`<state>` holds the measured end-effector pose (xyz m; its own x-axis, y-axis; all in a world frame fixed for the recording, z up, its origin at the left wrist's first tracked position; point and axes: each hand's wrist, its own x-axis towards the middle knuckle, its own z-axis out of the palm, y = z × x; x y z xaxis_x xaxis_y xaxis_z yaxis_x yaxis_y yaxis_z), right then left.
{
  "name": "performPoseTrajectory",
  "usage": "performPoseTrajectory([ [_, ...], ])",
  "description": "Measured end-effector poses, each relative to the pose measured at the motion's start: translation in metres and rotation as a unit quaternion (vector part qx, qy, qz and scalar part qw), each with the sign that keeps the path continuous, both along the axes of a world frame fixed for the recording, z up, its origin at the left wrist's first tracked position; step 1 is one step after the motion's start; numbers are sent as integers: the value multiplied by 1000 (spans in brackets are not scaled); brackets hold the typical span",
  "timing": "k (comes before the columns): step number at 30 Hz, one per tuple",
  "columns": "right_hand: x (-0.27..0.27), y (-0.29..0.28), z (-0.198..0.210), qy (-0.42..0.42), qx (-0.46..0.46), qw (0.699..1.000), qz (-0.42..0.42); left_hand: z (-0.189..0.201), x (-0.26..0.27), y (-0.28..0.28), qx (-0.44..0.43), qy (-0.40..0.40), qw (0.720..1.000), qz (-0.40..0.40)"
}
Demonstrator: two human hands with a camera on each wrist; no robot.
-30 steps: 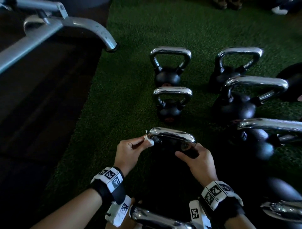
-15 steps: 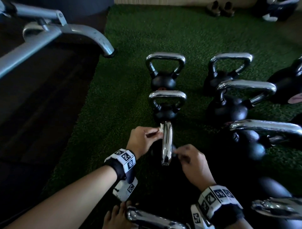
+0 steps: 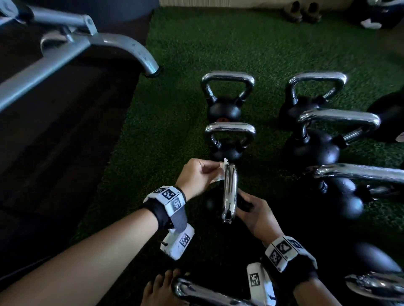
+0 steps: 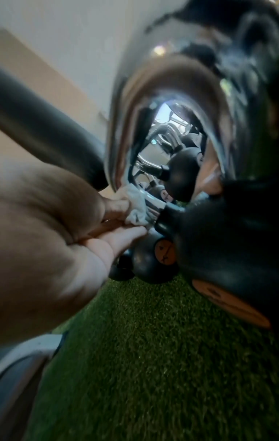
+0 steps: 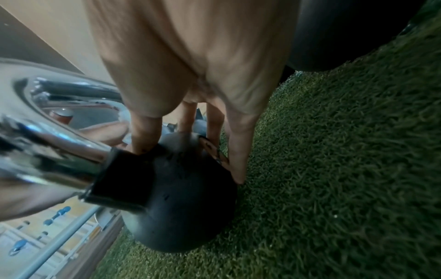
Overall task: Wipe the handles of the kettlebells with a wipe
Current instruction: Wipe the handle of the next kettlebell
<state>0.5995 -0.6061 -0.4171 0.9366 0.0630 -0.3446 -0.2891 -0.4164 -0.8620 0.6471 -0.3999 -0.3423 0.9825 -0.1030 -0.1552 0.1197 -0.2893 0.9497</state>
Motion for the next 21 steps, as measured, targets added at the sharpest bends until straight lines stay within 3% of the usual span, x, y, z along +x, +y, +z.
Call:
performPoseTrajectory([
  [3,-3,1,9,11,-23,1000,15,9,-10,-2,-117,41,992,21],
  [6,-6,-1,11,-1,-4,1000,25,18,-26,1,-168,52,984,6],
  [11,-6,-1,15,-4,13,1000,22,34,-23,3,-135,73,988,-8],
  [15,-10,-5,11,4,13,999,31,37,-38,12,-88,96,984,-119],
  [21,-5,-5,1,-9,24,999,25,35,-55,19,-34,19,989,-140],
])
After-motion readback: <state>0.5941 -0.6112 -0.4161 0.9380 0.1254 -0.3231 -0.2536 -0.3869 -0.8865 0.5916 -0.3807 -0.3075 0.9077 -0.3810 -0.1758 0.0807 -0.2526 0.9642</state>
